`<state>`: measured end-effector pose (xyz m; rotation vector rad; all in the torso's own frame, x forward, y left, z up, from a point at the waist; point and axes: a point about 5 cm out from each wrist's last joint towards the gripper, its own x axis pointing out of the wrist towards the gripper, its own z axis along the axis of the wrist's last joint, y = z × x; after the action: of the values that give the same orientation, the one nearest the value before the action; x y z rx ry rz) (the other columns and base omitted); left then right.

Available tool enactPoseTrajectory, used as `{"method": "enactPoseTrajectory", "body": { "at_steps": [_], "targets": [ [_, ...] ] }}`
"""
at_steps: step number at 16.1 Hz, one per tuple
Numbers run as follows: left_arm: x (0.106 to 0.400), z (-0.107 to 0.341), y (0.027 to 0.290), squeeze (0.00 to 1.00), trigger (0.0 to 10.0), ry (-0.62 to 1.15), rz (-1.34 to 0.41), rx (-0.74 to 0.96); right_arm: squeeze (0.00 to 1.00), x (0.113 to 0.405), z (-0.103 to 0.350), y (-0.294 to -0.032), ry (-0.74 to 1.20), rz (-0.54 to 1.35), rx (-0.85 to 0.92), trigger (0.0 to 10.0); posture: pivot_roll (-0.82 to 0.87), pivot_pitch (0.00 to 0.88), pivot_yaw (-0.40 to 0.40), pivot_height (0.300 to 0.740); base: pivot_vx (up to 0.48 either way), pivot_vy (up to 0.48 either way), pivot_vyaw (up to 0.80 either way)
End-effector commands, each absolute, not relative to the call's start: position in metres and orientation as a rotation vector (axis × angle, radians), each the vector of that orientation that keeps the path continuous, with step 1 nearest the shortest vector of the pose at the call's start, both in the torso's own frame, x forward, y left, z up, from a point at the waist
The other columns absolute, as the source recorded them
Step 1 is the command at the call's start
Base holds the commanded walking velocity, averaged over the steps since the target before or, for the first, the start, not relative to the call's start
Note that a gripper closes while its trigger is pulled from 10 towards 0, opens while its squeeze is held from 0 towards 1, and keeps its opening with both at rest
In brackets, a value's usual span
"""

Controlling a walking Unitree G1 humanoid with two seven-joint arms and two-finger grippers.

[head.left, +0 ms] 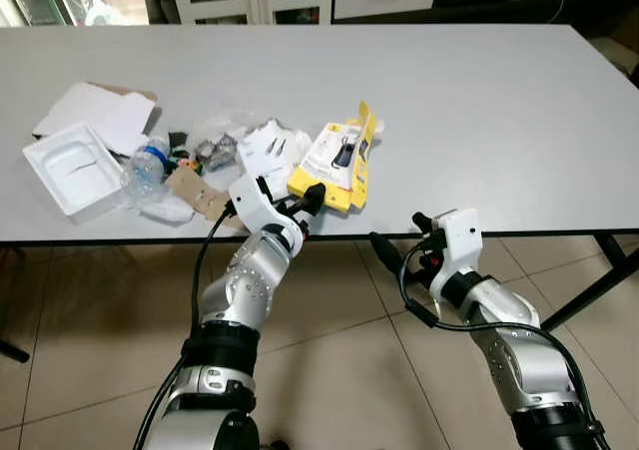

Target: Picking trash to rubbish bin

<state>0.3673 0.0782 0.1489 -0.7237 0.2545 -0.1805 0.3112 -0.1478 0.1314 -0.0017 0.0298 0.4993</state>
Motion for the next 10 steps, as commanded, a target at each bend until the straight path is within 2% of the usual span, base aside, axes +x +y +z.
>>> {"method": "enactPoseTrajectory", "body": {
  "at_steps": [1, 6, 10],
  "targets": [
    [0.365, 0.15, 0.036, 0.0, 10.0, 0.309, -0.238, -0.744, 0.0, 0.31, 0.132, -0.146, 0.026, 0.5, -0.003, 10.0, -0.1, 0.144, 0.058, 0.74, 0.0, 0.0, 0.0],
    [0.372, 0.155, 0.02, 0.0, 10.0, 0.304, -0.259, -0.742, 0.0, 0.306, 0.131, -0.147, 0.029, 0.495, 0.0, 10.0, -0.12, 0.156, 0.053, 0.74, 0.0, 0.0, 0.0],
    [0.381, 0.163, 0.018, 0.0, 10.0, 0.275, -0.247, -0.734, 0.0, 0.303, 0.131, -0.148, 0.034, 0.493, 0.002, 10.0, -0.13, 0.163, 0.048, 0.74, 0.0, 0.0, 0.0]
  ]
}}
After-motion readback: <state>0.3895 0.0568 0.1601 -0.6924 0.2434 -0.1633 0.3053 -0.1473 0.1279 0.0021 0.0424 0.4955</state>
